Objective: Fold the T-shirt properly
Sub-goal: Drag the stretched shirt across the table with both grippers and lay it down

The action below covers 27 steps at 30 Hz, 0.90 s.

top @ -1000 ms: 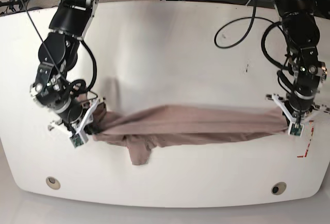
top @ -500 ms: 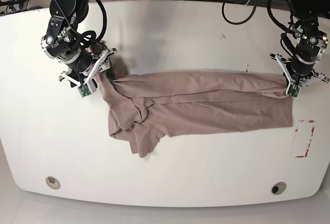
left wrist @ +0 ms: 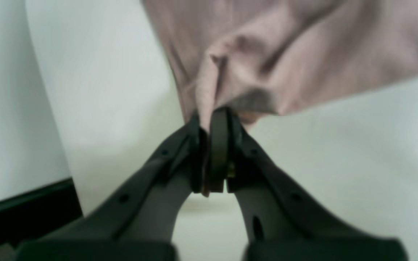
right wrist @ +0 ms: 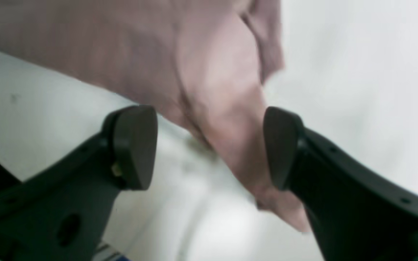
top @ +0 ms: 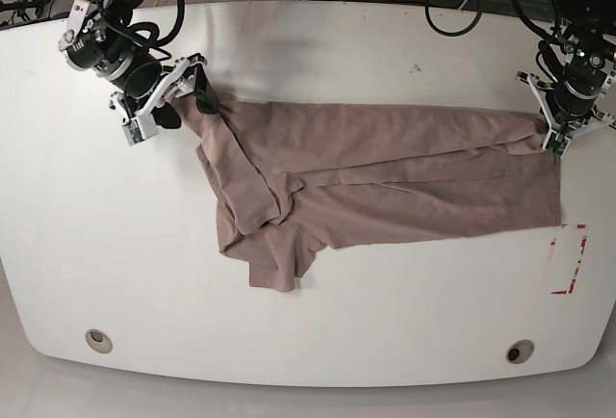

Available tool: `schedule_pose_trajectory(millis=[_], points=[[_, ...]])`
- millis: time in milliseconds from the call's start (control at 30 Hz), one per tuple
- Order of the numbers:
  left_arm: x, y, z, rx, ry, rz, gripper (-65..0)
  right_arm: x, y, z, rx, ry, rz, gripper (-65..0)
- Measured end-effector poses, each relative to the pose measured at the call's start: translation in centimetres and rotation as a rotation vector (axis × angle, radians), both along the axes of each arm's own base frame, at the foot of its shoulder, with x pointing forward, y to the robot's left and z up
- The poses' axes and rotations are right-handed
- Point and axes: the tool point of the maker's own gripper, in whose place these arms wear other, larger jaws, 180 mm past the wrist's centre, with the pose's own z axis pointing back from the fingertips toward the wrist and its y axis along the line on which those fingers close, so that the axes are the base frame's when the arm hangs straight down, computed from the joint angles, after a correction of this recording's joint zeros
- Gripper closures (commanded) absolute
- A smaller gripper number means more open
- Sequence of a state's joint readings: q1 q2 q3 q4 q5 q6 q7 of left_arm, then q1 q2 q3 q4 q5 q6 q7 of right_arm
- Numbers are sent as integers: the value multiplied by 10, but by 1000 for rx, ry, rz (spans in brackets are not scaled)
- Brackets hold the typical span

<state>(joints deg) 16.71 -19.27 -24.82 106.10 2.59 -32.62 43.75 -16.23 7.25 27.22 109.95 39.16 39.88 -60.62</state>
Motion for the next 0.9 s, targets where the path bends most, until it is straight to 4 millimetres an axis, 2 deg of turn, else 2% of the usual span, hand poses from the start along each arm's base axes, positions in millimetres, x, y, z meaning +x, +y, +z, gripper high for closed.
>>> schedule_pose_trajectory(millis=[133,233,400,467,633,733,800,900], points=[[-6,0,-5,0,18,1,0,7,7,-5,-64,11,43,-438],[-6,1,-4,4,21,2,0,15,23,-9,-124,10,107,-436],[-5,1,-4,4,17,1,0,26,21,-18,-230,5,66,-422],[-5,0,-4,3,17,1,0,29,18,-20,-268,6,55,-368],[-5,1,-4,4,17,1,0,43,17,-30,-292,25,36,-173],[-5,1,-4,4,16,0,0,40,14,-43,-282,65,38,-67],[-5,1,-4,4,16,1,0,39,7,-46,-297,72,36,-30],[-5,1,-4,4,17,0,0,40,-4,-36,-314,43,9,-3]])
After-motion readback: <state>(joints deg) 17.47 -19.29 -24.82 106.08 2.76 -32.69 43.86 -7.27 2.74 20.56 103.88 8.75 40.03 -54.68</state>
